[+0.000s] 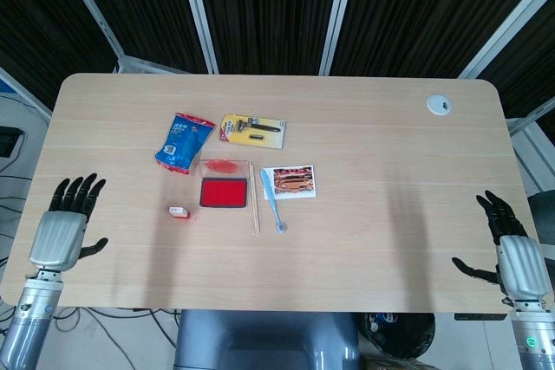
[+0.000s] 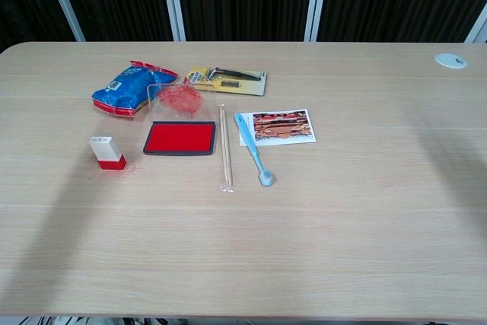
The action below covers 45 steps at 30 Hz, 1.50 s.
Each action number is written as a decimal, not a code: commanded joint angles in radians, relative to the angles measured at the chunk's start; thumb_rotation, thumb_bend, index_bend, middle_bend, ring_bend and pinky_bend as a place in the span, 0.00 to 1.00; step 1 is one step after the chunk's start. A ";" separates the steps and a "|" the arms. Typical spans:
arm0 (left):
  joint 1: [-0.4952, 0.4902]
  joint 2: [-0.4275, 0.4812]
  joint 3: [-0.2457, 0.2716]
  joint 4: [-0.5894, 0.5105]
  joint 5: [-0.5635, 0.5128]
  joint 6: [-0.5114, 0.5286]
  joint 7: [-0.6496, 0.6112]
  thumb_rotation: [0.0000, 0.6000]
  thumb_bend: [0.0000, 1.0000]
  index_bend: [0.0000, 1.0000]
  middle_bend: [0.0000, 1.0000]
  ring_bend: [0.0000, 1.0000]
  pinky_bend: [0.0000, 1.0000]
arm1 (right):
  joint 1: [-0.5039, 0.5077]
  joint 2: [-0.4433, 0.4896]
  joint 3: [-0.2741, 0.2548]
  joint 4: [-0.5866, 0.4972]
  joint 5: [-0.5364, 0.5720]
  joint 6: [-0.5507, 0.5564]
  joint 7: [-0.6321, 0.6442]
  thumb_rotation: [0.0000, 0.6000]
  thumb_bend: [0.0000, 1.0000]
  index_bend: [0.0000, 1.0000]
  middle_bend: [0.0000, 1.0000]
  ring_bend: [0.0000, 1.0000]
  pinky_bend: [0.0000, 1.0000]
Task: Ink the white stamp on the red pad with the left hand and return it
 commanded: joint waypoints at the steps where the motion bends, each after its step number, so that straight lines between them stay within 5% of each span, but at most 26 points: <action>1: -0.035 -0.004 -0.009 -0.014 -0.029 -0.057 0.045 1.00 0.01 0.00 0.00 0.00 0.00 | 0.001 0.000 0.001 -0.001 0.001 -0.002 0.003 1.00 0.08 0.00 0.00 0.00 0.18; 9: -0.150 -0.067 -0.055 -0.023 -0.172 -0.225 0.210 1.00 0.09 0.07 0.02 0.00 0.00 | 0.005 0.001 0.001 -0.007 0.005 -0.011 0.008 1.00 0.08 0.00 0.00 0.00 0.18; 21: -0.285 -0.206 -0.091 0.068 -0.360 -0.349 0.401 1.00 0.17 0.23 0.22 0.03 0.05 | 0.007 0.006 0.002 -0.012 0.009 -0.020 0.030 1.00 0.10 0.00 0.00 0.00 0.18; 45: -0.404 -0.374 -0.066 0.237 -0.506 -0.375 0.509 1.00 0.26 0.38 0.38 0.08 0.09 | 0.010 0.013 0.003 -0.017 0.017 -0.032 0.059 1.00 0.11 0.00 0.00 0.00 0.19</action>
